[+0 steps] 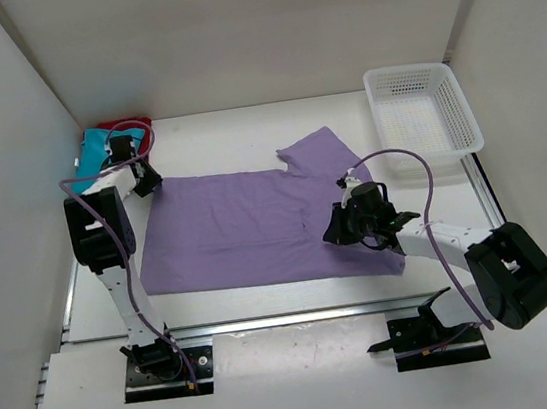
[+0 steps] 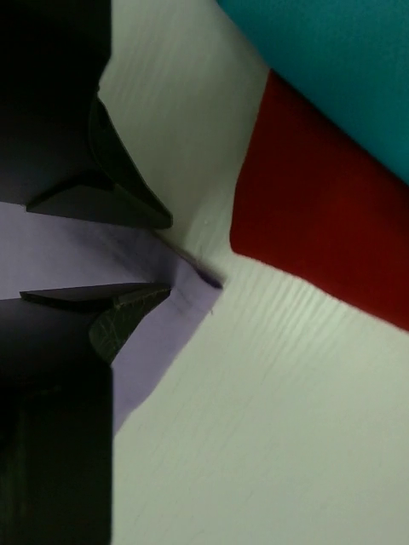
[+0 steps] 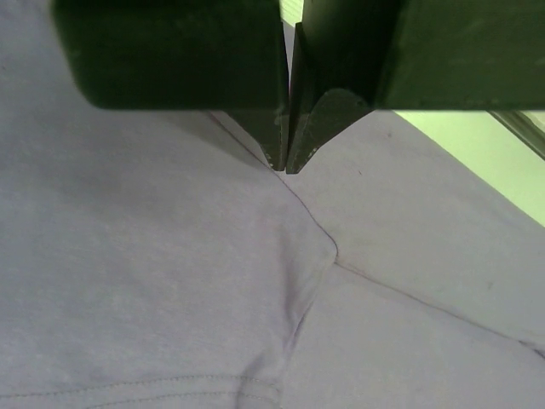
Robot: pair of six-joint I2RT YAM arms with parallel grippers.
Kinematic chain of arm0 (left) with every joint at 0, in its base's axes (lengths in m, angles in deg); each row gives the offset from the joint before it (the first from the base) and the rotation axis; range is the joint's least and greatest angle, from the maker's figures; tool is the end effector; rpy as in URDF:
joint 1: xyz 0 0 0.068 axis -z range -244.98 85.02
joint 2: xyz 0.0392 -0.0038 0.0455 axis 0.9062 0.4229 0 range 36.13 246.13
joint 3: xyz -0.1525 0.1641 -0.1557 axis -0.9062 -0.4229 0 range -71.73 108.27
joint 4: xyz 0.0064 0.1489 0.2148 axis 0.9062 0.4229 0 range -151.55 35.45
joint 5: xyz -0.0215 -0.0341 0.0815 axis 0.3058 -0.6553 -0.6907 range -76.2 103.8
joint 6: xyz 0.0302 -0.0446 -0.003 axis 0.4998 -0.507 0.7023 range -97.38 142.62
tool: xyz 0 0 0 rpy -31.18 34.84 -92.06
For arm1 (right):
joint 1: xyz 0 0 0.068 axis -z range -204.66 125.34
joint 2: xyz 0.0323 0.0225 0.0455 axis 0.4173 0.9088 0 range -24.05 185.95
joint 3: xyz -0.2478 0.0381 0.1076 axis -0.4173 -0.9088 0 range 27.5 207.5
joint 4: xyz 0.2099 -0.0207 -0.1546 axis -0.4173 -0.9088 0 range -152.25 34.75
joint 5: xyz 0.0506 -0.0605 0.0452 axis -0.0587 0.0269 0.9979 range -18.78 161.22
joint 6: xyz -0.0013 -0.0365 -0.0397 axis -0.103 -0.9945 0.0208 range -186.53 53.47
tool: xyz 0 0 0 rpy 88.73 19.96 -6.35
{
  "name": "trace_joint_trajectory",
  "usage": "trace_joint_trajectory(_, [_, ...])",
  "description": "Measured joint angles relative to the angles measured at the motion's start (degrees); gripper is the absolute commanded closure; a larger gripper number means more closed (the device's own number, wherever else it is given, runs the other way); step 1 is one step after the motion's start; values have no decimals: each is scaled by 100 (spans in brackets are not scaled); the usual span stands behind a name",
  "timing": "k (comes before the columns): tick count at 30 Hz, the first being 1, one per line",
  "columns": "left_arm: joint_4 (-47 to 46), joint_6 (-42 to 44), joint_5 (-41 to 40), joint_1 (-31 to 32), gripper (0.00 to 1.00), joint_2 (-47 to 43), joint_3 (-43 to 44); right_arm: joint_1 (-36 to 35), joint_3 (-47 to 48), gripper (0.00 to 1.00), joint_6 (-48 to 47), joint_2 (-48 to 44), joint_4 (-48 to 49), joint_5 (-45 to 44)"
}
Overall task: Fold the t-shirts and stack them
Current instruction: Fold the flattened tshirt in 1/3 of the way
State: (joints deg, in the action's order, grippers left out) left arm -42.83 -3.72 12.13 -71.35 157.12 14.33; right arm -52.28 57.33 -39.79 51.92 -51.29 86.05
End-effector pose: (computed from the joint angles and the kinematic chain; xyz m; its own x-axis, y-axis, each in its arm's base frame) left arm 0.4531 0.0516 0.1605 -0.6605 -0.5200 -0.5415 -0.4699 0.8489 -0.2420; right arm 0.2167 0.1237 0.1617 -0.8085 0.0679 -0.5845 -0.2826 0.8264 0.4870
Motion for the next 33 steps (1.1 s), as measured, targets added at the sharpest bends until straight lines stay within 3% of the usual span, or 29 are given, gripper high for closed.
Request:
trace_joint_trajectory(12, [103,-94,96,-22,45,321,387,-223,2,100,-20,372,153,234])
trace_joint_trajectory(19, [219,-122,22,61,61,426,560,-269,72,100,-17,420,153,260])
trace_joint_trajectory(22, [243,-162,17,76,73,433,560,-254,282,98,-17,420,114,260])
trace_joint_trajectory(25, [260,-179,17,81,90,439,560,-179,758,87,-48,450,76,240])
trace_joint_trajectory(28, [238,-221,22,85,100,439,555,46,1453,74,-146,717,177,197])
trace_joint_trajectory(33, [20,-332,136,33,100,407,402,767,2938,66,-350,1937,236,42])
